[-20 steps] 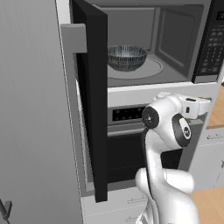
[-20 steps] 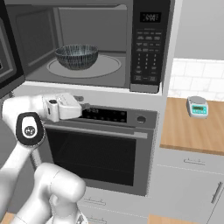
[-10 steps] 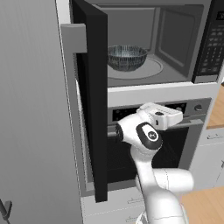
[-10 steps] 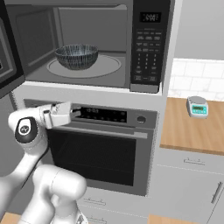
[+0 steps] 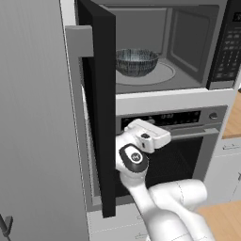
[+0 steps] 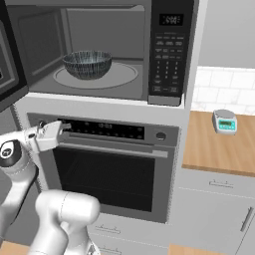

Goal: Open the microwave, place the bowl with waffle inside the microwave, then close the microwave door and turn it on.

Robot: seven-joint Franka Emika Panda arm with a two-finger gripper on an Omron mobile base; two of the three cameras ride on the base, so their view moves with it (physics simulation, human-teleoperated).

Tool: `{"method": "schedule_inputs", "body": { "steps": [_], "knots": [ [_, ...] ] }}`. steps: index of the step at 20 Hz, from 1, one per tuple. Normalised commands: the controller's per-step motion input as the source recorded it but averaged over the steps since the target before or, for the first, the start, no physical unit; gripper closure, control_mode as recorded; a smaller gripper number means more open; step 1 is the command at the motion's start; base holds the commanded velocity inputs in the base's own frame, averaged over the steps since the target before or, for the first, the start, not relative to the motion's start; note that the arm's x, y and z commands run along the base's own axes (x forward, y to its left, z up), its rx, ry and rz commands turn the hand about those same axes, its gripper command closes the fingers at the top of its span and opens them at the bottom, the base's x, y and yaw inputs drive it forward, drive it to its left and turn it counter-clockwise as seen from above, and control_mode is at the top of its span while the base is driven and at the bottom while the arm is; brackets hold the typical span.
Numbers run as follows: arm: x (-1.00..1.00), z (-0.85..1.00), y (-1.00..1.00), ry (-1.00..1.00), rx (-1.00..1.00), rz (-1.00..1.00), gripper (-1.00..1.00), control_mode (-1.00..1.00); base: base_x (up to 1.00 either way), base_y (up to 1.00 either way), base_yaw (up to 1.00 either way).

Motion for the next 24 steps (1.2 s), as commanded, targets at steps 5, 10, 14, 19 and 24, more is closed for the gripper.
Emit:
{"method": "schedule_inputs", "body": {
  "steps": [5,10,14,19,24],
  "knots": [
    [-0.11,-0.04,0.76,-0.25,-0.05,0.00,-1.00,-1.00,0.00,0.00,0.00],
    [-0.21,-0.10,0.73,-0.41,-0.18,0.00,-1.00,-1.00,0.00,0.00,0.00],
    [-0.38,-0.01,0.76,-0.45,-0.11,0.00,-1.00,-1.00,0.00,0.00,0.00],
    [-0.52,0.00,0.71,-0.41,-0.03,0.00,-1.00,-1.00,0.00,0.00,0.00],
    [-0.34,0.00,0.77,-0.30,-0.01,0.00,1.00,-1.00,0.00,0.00,0.00]
  ]
}}
